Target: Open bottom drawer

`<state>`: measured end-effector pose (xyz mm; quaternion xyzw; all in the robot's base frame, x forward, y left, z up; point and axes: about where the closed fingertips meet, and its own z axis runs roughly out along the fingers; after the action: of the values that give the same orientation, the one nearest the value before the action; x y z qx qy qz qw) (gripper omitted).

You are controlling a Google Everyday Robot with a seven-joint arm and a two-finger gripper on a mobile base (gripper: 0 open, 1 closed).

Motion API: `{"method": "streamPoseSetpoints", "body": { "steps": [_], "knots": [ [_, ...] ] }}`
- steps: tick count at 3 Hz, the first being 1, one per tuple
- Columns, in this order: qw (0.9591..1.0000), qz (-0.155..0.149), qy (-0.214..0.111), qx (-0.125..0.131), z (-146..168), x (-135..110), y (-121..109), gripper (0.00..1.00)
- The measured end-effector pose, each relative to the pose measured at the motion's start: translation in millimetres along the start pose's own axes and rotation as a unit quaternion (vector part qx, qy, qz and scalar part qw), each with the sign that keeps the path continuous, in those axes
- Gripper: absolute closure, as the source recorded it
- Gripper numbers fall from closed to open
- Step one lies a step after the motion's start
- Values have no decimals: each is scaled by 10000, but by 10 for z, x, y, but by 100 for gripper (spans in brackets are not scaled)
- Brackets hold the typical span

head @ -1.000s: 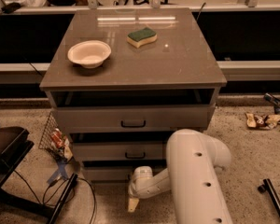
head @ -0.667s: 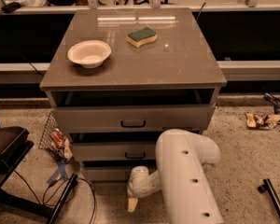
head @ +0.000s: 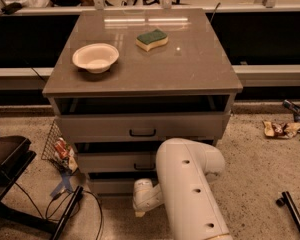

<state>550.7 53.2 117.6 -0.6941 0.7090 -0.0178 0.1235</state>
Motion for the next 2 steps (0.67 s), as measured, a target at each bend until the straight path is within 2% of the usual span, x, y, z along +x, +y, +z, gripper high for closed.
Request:
{"method": "streamPoseSetpoints", "body": {
  "steps": [2],
  "knots": [
    [10000, -1, 1, -9, -4, 0, 9, 87]
  ]
}}
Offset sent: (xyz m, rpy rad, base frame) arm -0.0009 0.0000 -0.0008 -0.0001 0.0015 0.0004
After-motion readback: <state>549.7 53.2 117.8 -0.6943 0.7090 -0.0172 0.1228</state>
